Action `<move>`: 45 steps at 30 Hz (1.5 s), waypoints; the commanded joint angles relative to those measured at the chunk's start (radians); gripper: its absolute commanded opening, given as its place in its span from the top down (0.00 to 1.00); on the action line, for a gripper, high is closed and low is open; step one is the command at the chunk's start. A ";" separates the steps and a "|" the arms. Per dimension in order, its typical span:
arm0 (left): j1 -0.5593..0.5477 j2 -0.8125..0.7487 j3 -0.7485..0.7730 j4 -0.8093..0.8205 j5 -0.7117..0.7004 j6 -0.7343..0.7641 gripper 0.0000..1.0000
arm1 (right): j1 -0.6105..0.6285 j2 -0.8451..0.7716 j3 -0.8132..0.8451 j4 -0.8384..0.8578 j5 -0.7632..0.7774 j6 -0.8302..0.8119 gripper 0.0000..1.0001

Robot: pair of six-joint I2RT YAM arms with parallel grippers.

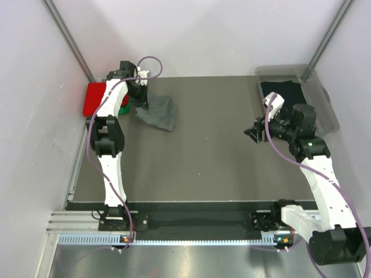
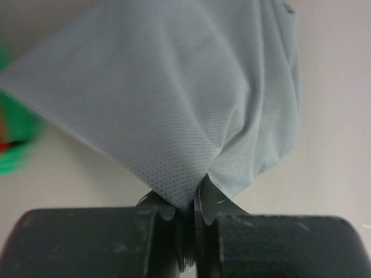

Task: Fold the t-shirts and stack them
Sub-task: Neatly place the folded tshirt to the corner

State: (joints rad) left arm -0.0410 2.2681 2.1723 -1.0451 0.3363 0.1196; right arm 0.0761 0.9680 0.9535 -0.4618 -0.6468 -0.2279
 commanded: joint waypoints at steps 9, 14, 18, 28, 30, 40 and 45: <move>0.027 0.018 0.238 -0.003 -0.327 0.129 1.00 | -0.041 -0.083 -0.068 0.040 -0.039 0.007 0.40; 0.027 0.010 0.253 0.058 -0.448 0.141 1.00 | -0.059 -0.100 -0.087 0.043 -0.054 0.013 0.40; 0.027 -0.007 0.241 0.131 -0.519 0.182 1.00 | -0.067 -0.101 -0.094 0.052 -0.063 0.019 0.40; 0.029 -0.059 0.216 0.264 -0.622 0.244 1.00 | -0.111 -0.106 -0.125 0.086 -0.079 0.033 0.39; 0.027 -0.071 0.221 0.270 -0.628 0.244 1.00 | -0.116 -0.106 -0.127 0.091 -0.080 0.036 0.39; 0.027 -0.119 0.221 0.289 -0.686 0.310 1.00 | -0.131 -0.118 -0.142 0.100 -0.091 0.041 0.39; 0.027 -0.117 0.195 0.312 -0.743 0.376 1.00 | -0.139 -0.123 -0.153 0.110 -0.096 0.044 0.39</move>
State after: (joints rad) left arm -0.0193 2.2158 2.3745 -0.8078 -0.3408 0.4358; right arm -0.0456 0.8650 0.8093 -0.4034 -0.7128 -0.1864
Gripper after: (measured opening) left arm 0.055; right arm 0.608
